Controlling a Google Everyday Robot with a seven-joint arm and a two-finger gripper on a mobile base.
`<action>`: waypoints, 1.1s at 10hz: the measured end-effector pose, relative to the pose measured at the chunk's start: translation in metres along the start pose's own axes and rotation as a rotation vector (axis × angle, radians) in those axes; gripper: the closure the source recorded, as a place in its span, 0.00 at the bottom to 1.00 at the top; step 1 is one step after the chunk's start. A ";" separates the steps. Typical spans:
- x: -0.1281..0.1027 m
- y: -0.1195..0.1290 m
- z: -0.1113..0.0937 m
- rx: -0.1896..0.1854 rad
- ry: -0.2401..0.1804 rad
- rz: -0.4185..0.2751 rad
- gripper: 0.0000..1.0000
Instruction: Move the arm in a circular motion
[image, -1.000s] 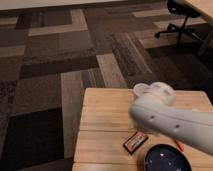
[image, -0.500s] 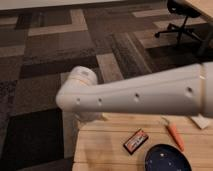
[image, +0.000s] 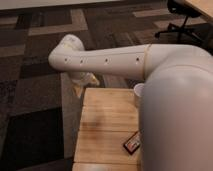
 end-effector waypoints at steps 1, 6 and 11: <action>-0.006 -0.016 0.005 0.002 -0.011 0.004 0.35; 0.054 -0.155 0.054 0.050 0.005 0.265 0.35; 0.121 -0.192 0.039 0.078 0.007 0.452 0.35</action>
